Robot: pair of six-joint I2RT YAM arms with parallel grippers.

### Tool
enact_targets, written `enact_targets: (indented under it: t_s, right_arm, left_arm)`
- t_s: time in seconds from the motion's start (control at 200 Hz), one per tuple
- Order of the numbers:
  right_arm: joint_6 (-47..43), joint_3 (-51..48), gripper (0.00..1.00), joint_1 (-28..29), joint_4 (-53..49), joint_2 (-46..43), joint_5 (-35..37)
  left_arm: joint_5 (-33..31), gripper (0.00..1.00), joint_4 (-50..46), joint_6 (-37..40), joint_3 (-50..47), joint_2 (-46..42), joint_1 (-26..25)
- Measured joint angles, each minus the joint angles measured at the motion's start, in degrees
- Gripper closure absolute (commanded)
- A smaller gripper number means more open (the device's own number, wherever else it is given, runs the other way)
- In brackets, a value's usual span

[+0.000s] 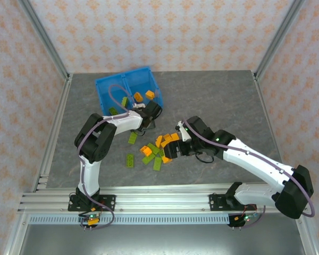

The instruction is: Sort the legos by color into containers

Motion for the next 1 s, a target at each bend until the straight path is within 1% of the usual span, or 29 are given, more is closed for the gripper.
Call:
enact_targets:
  t_s: [0.09,0.225,0.28,0.415,0.566,0.671,0.771,0.841,1.001]
  right_arm:
    - [0.4,0.0,0.07,0.0,0.0,0.0,0.1]
    - [1.1,0.0,0.07,0.0,0.0,0.0,-0.2]
    - [1.3,0.0,0.07,0.0,0.0,0.0,-0.3]
    - [2.2,0.0,0.07,0.0,0.0,0.0,-0.4]
    - [2.6,0.0,0.07,0.0,0.0,0.0,-0.4]
    - [3.0,0.0,0.07,0.0,0.0,0.0,-0.4]
    - [3.0,0.0,0.07,0.0,0.0,-0.1,-0.4]
    - [3.0,0.0,0.08,0.0,0.0,-0.1,-0.4]
    - [3.7,0.0,0.08,0.0,0.0,-1.5,-0.2]
  left_arm:
    - [0.5,0.41,1.4,-0.3,-1.4,-1.1,0.2]
    - [1.1,0.48,3.9,-0.5,-4.2,-2.9,0.6]
    - [1.5,0.49,4.5,-0.5,-5.8,-4.1,0.6]
    - [3.3,0.50,4.6,-0.5,-9.9,-8.2,0.5]
    - [3.4,0.49,2.4,-0.4,-10.8,-13.8,0.5]
    - [0.0,0.46,-0.2,0.7,-10.0,-20.2,0.5]
    - [-4.2,0.45,-1.8,2.3,-7.7,-24.5,0.9]
    - [-6.4,0.44,-2.3,3.4,-5.6,-25.7,2.2]
    - [-7.9,0.43,-1.9,5.3,-1.5,-24.1,10.0]
